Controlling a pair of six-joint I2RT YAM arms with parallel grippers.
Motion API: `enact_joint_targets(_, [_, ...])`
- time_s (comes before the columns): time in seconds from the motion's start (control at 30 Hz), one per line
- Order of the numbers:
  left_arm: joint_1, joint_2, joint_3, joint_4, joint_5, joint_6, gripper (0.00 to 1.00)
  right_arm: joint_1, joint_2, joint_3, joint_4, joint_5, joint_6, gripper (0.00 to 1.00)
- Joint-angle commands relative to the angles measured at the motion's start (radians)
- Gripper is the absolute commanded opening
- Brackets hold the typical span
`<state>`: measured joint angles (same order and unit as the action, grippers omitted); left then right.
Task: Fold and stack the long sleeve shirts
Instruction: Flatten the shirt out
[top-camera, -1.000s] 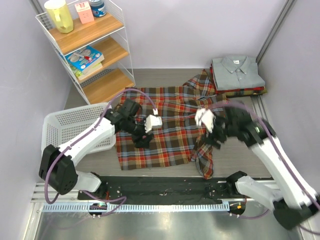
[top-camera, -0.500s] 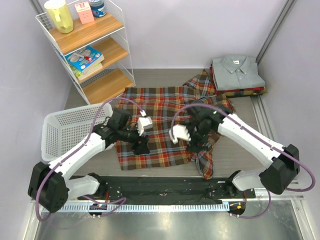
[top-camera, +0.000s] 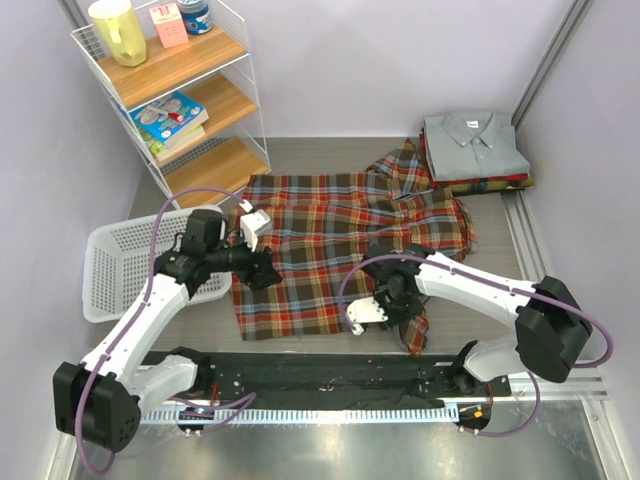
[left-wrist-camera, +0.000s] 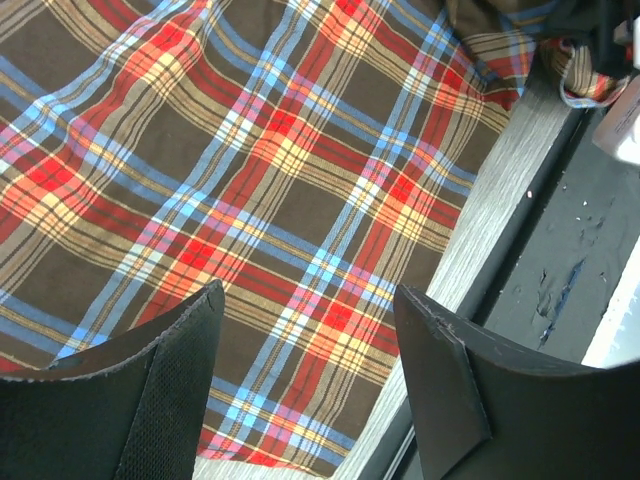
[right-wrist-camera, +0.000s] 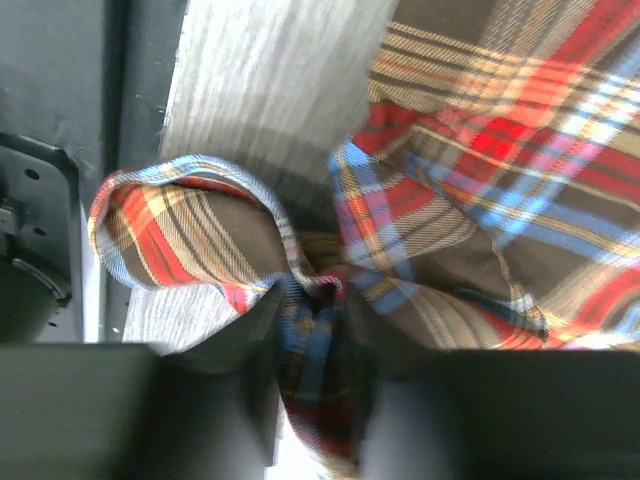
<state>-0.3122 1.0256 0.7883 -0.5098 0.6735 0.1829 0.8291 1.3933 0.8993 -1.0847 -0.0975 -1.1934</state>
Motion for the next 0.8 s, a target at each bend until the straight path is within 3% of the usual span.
enact_joint_targets(0.0, [0.012,0.005,0.042,-0.013,0.003,0.013,0.69,0.007,-0.097,0.053,-0.035,0.012,0.038,0.24])
enact_joint_targets(0.17, [0.012,0.047,0.058,-0.035,0.058,0.053,0.68,0.007,-0.235,0.153,-0.196,-0.115,0.098,0.06])
enact_joint_targets(0.37, [0.012,0.149,0.104,-0.084,0.061,0.16,0.66,0.033,-0.428,0.173,-0.256,-0.281,0.172,0.1])
enact_joint_targets(0.4, [0.012,0.159,0.107,-0.099,0.06,0.177,0.66,0.038,-0.448,0.185,-0.268,-0.309,0.176,0.23])
enact_joint_targets(0.47, [0.012,0.177,0.114,-0.107,0.054,0.219,0.66,0.042,-0.519,0.22,-0.287,-0.361,0.186,0.65])
enact_joint_targets(0.5, [0.012,0.183,0.117,-0.113,0.045,0.23,0.66,0.044,-0.548,0.23,-0.284,-0.366,0.184,0.74])
enact_joint_targets(0.63, [0.012,0.212,0.127,-0.142,0.032,0.27,0.66,0.041,-0.661,0.245,-0.19,-0.314,0.224,0.89])
enact_joint_targets(0.77, [0.012,0.263,0.161,-0.211,0.0,0.319,0.65,0.042,-0.601,0.225,0.008,-0.058,0.481,0.85])
